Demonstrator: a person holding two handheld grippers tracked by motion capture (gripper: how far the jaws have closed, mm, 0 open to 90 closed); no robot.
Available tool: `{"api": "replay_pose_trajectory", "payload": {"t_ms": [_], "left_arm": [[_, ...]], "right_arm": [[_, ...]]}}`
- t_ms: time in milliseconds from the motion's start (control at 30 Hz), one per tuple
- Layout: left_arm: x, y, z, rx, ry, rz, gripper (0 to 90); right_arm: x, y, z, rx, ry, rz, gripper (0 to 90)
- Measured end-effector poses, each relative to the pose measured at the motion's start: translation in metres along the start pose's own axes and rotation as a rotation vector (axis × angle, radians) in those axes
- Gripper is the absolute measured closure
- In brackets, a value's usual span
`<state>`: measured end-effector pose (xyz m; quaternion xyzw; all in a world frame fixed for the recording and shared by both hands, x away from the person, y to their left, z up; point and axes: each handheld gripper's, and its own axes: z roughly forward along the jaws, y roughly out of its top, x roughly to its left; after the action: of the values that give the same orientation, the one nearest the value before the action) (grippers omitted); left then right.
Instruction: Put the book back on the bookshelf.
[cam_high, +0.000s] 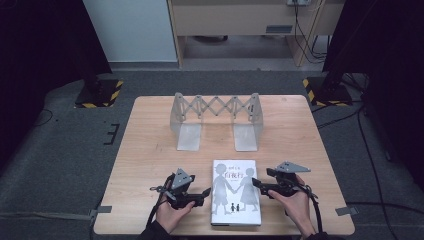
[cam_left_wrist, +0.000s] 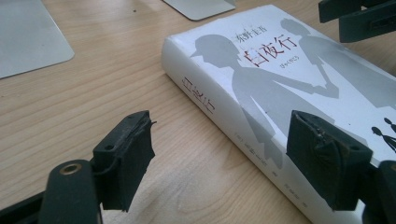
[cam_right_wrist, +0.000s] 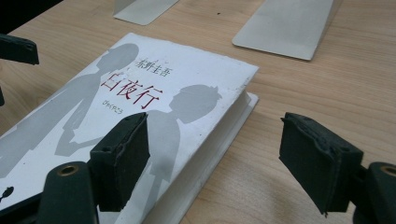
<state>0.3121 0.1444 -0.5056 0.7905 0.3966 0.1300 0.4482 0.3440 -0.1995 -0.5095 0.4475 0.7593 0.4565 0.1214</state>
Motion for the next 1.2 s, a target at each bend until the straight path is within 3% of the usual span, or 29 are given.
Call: {"api": "replay_pose_trajectory", "payload": {"t_ms": [367, 567, 1000, 1200], "left_arm": [[-0.011, -0.002, 0.009, 0.023, -0.036, 0.027, 22.8], [-0.015, -0.002, 0.014, 0.031, -0.054, 0.033, 22.8], [-0.017, -0.003, 0.017, 0.021, -0.061, 0.045, 21.0], [-0.017, -0.003, 0.017, 0.018, -0.062, 0.044, 20.7]], "right_arm": [[0.009, -0.003, 0.009, 0.024, 0.028, -0.011, 24.1], [0.013, -0.006, 0.012, 0.033, 0.056, 0.013, 24.1], [0.016, -0.008, 0.020, 0.023, 0.095, 0.045, 23.6], [0.018, -0.007, 0.020, 0.024, 0.092, 0.032, 23.3]]}}
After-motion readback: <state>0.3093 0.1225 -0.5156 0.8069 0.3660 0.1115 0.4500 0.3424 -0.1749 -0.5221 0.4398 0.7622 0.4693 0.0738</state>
